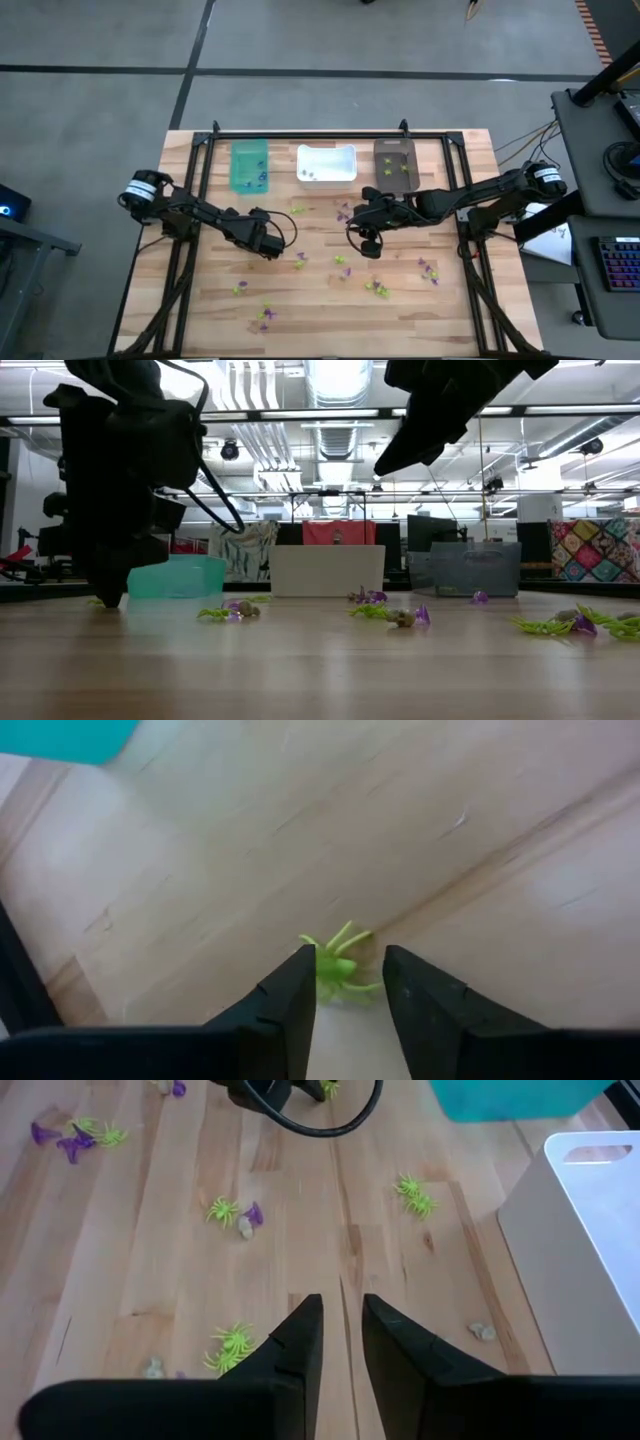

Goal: Sort Halloween decoration
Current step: Put the green spider toy into the black bin

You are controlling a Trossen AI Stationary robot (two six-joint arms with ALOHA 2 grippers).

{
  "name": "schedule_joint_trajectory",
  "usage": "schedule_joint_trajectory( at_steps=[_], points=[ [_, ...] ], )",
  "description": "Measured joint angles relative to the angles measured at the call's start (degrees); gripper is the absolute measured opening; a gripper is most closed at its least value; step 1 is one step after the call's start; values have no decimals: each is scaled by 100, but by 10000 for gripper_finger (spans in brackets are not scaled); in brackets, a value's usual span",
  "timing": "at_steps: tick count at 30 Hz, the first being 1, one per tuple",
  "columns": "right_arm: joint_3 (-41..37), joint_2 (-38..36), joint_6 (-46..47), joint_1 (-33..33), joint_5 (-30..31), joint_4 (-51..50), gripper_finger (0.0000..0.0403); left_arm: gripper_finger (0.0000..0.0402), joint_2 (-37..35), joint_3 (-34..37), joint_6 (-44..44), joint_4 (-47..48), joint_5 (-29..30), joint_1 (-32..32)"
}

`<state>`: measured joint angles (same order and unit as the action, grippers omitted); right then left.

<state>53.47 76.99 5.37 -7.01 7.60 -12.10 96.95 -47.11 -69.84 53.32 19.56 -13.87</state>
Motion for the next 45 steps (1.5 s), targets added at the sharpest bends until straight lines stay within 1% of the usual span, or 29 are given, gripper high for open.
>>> schedule_joint_trajectory(
  at_steps=[10, 12, 22, 26, 31, 34, 39, 42, 45],
  points=[
    [0, 2, -37, 0, 0, 50, 61, 17, -4, -174, 92, -21, -16, -15],
    [0, 2, -39, 0, 0, 55, 61, 5, -13, -200, 122, -17, -12, -22],
    [0, 2, -43, 0, 2, 62, 61, 0, -199, -358, 328, 1, 8, -224],
    [0, 2, -44, 0, 2, 85, 61, 0, -359, -433, 376, 4, 197, -301],
    [0, 4, -42, 0, 2, 110, 61, 0, -735, -487, 600, -126, 416, -377],
    [0, 4, -44, 0, 0, 185, 61, 0, -1035, -487, 806, -325, 644, -427],
    [-30, 47, -256, 0, -4, 562, 61, 0, -1546, -489, 1412, -1025, 1019, -523],
    [-33, 182, -313, 0, -4, 755, 61, 0, -1759, -490, 1709, -1279, 1114, -547],
    [-33, 391, -397, 0, -4, 882, 61, 0, -1853, -489, 1881, -1283, 1146, -552]
  ],
)
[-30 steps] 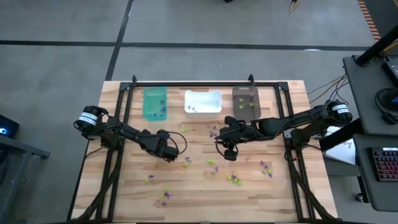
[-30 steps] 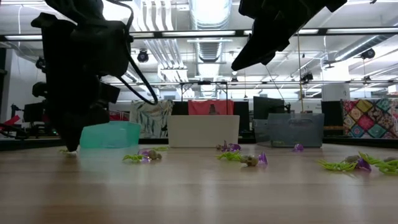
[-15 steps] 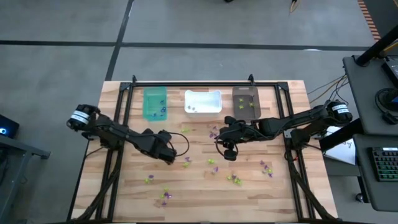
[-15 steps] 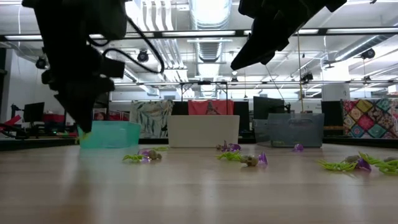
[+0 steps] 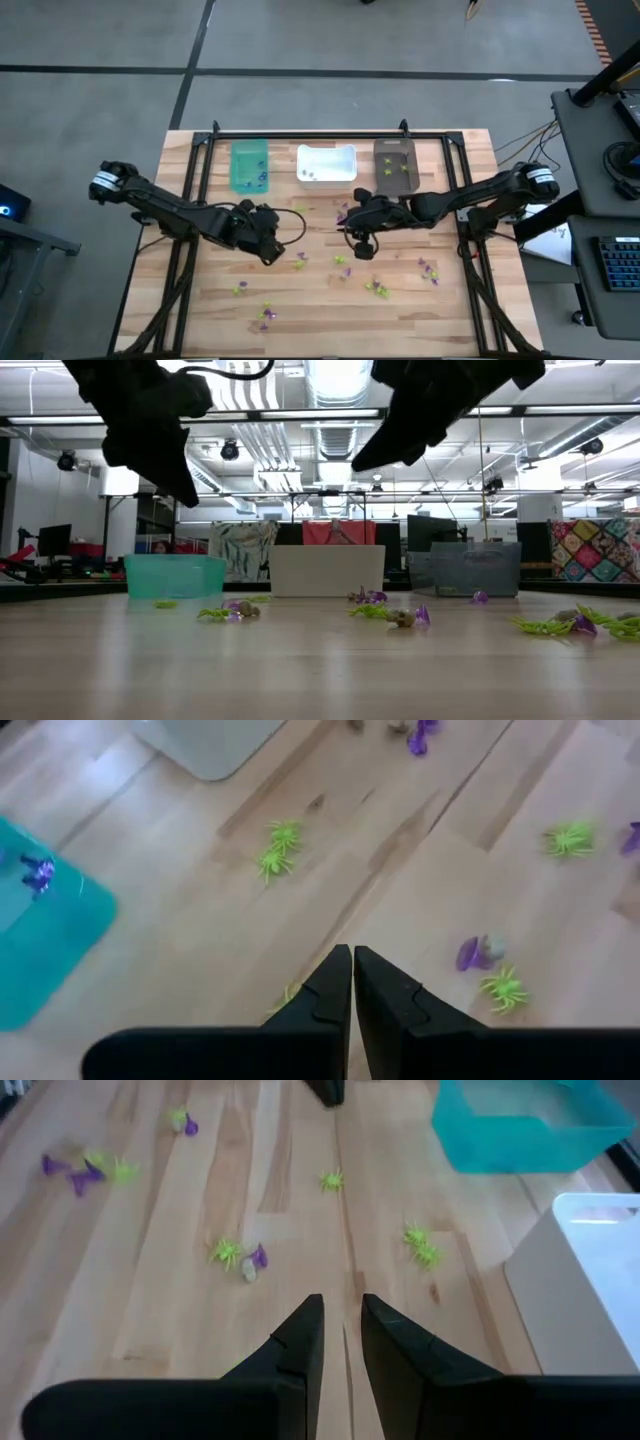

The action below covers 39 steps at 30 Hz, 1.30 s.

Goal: Sort Halloween decoration
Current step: Put the green spider toy into the black bin

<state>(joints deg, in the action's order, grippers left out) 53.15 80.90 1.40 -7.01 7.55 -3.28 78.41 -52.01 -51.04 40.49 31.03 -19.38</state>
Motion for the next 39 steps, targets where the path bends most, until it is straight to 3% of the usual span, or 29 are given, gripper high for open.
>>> schedule_joint_trajectory(
  at_steps=[7, 12, 16, 22, 27, 39],
  points=[
    [-2, 471, -259, 4, -2, 302, 61, 0, 250, 312, 1703, -490, -5, -384],
    [-4, 546, -365, 4, -2, 327, 61, 0, 59, 1061, 2784, -1713, -291, -649],
    [-4, 546, -412, 4, -2, 384, 61, 0, -512, 2012, 3020, -3040, -626, -602],
    [-4, 546, -452, 4, -3, 497, 61, 0, -962, 3158, 2892, -4238, -163, -589],
    [-2, 546, -504, 7, -4, 574, 61, 18, -976, 3329, 2691, -4448, 107, -592],
    [0, 546, -352, 17, -3, 792, 61, 135, -420, 3391, 2640, -4245, 156, -500]
  ],
)
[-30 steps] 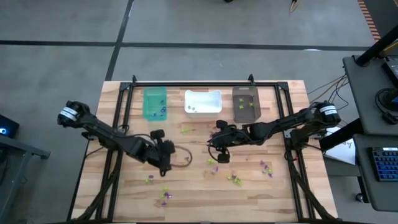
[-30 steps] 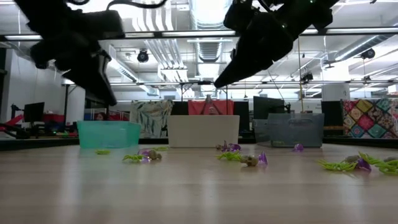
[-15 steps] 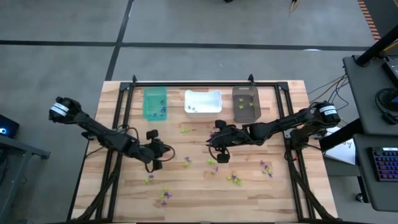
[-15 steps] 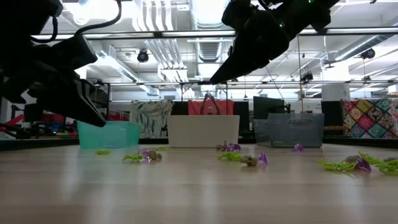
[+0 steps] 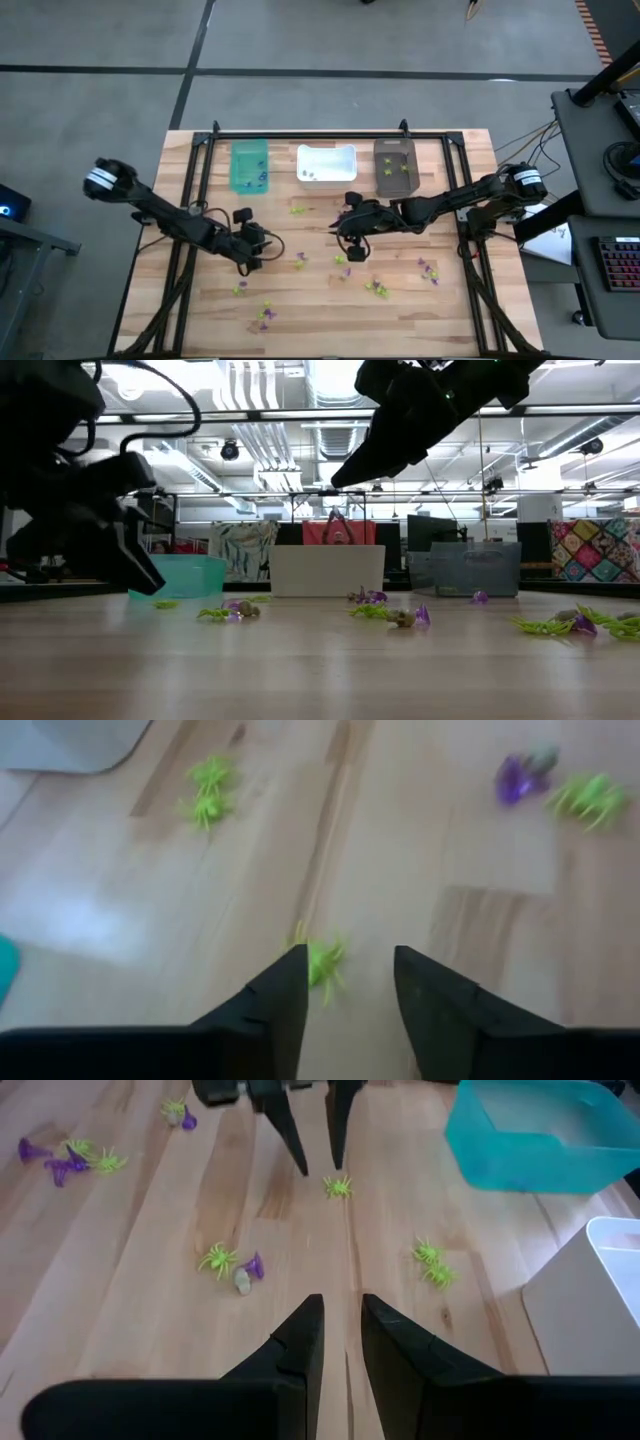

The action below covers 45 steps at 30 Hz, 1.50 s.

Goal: Sort Halloween decoration
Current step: Put the green spider toy into the black bin

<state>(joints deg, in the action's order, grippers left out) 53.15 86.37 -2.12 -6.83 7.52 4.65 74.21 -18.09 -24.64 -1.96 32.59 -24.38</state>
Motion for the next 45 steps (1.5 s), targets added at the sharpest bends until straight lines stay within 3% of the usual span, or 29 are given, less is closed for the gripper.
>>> schedule_joint_trajectory(
  at_steps=[5, 13, 19, 29, 45],
  points=[
    [2, 0, 27, 20, 0, 61, 61, 156, 350, 31, 28, -59, 17, 95],
    [2, 0, 184, 80, 2, 33, 61, 154, 704, 48, 43, -419, 47, 227],
    [2, 0, 228, 74, 0, 26, 61, 116, 713, 49, 52, -396, 45, 229],
    [2, 0, 221, 74, 0, 19, 61, 10, 724, -48, 133, -299, 114, 234],
    [2, 29, 202, 74, 0, 55, 61, 0, 212, -635, 628, -306, 102, 236]
  ],
)
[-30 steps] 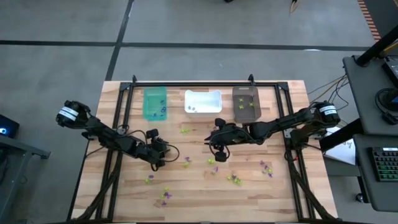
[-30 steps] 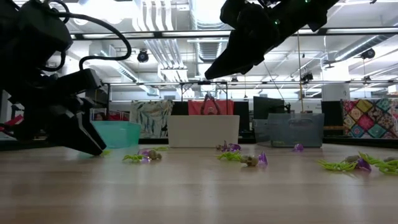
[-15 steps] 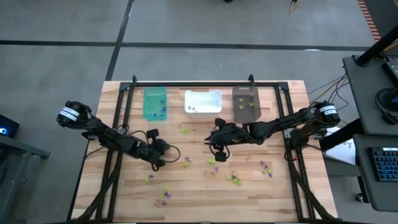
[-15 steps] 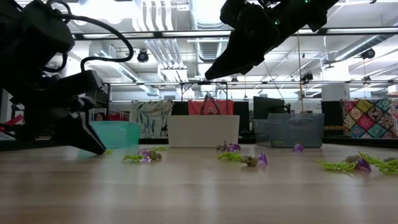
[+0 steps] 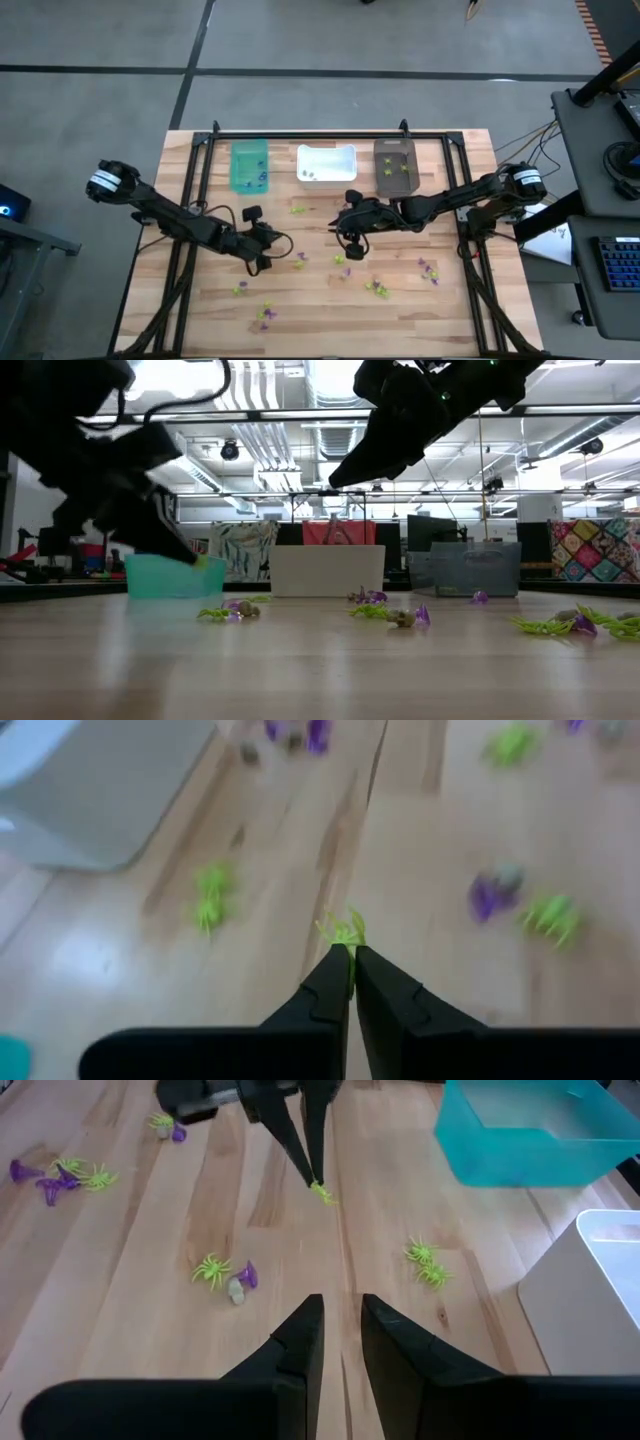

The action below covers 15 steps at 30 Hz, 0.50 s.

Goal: Sort Halloween decoration
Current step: Put the green spider toy into the black bin

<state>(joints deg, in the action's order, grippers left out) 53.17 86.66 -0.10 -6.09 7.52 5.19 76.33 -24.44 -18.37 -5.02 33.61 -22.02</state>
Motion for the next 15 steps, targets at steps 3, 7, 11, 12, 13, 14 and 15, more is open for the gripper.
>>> schedule_joint_trajectory(
  at_steps=[3, 7, 11, 12, 13, 14, 15],
  points=[
    [-1, 148, -129, 0, 1, 139, 61, 0, -195, -139, 17, -48, 0, 0],
    [-2, 474, -336, 0, -4, 837, 67, 0, -278, -377, 141, -215, 0, -4],
    [29, 742, -533, 11, -13, 1326, 98, 0, -166, -679, 272, -315, -4, -4],
    [60, 782, -553, 11, -18, 1343, 108, 0, -125, -744, 294, -310, -4, -4],
    [112, 830, -590, 11, -14, 1350, 118, 0, -72, -809, 309, -304, -4, -4],
    [179, 864, -640, 11, -17, 1371, 128, 0, -28, -877, 315, -306, -6, -4],
    [240, 898, -685, 11, -16, 1396, 138, 0, 23, -944, 324, -306, -7, -4]
  ],
)
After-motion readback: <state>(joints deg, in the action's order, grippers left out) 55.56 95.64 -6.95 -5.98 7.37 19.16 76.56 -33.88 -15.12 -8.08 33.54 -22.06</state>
